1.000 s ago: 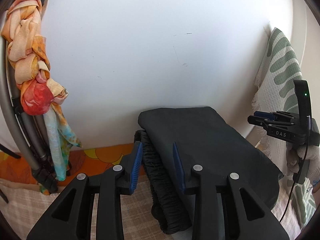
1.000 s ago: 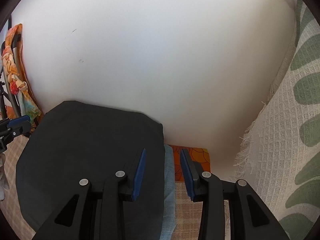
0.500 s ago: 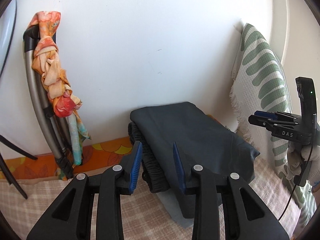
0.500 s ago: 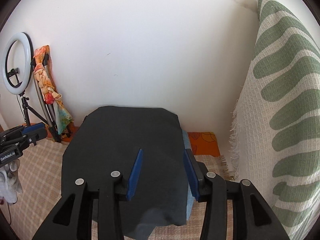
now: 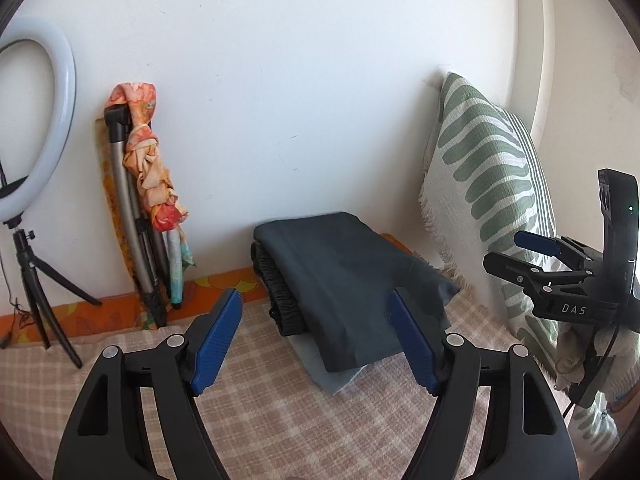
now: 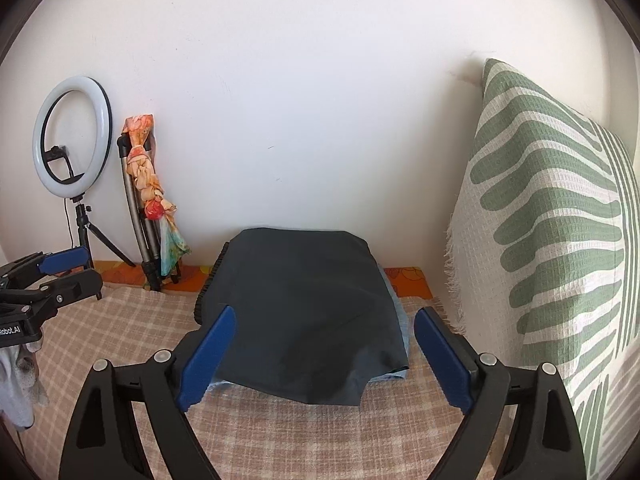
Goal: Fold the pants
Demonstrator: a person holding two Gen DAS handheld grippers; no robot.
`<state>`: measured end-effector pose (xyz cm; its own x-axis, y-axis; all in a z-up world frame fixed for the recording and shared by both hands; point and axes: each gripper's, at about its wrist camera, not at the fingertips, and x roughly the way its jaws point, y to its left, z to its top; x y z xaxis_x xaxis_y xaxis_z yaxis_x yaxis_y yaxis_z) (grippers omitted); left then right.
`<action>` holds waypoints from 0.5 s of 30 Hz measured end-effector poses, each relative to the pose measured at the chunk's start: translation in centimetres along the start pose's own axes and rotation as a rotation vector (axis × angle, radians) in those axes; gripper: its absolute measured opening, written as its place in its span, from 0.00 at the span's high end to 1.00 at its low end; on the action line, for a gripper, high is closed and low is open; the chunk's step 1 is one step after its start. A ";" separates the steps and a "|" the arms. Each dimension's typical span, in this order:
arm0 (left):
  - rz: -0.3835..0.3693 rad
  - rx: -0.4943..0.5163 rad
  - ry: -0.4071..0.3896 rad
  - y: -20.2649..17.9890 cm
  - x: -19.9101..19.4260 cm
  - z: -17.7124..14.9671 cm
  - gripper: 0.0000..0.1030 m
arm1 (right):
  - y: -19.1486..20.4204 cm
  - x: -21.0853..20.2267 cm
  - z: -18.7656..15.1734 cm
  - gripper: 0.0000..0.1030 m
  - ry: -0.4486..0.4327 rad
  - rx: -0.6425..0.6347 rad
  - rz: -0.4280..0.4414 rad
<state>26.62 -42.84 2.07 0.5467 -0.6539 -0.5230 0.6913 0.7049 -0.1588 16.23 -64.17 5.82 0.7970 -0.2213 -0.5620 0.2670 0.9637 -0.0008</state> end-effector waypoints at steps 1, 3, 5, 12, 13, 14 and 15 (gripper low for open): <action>-0.003 0.008 0.004 -0.1 -0.6 -0.3 0.24 | 0.2 -0.8 -0.1 0.06 -0.003 0.010 -0.001; 0.006 0.030 0.008 -0.6 -1.7 -0.9 0.24 | 0.6 -2.4 -0.5 0.02 -0.008 0.039 -0.002; 0.007 0.045 0.003 -1.1 -3.2 -1.4 0.24 | 1.1 -3.7 -0.8 0.01 -0.017 0.059 -0.007; -0.003 0.046 -0.004 -1.9 -7.5 -3.4 0.22 | 3.6 -7.8 -2.5 0.00 -0.037 0.046 -0.041; -0.009 0.045 -0.007 -2.0 -8.1 -3.6 0.22 | 3.9 -8.3 -2.8 0.00 -0.039 0.051 -0.035; -0.011 0.044 -0.009 -2.1 -8.7 -4.0 0.22 | 4.2 -8.8 -3.1 0.00 -0.044 0.059 -0.027; -0.010 0.044 -0.012 -2.2 -9.2 -4.3 0.22 | 4.5 -9.3 -3.5 0.00 -0.048 0.068 -0.024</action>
<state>18.03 -37.15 3.66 0.5452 -0.6642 -0.5114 0.7166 0.6858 -0.1267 8.17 -57.26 8.16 0.8144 -0.2525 -0.5225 0.3209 0.9461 0.0430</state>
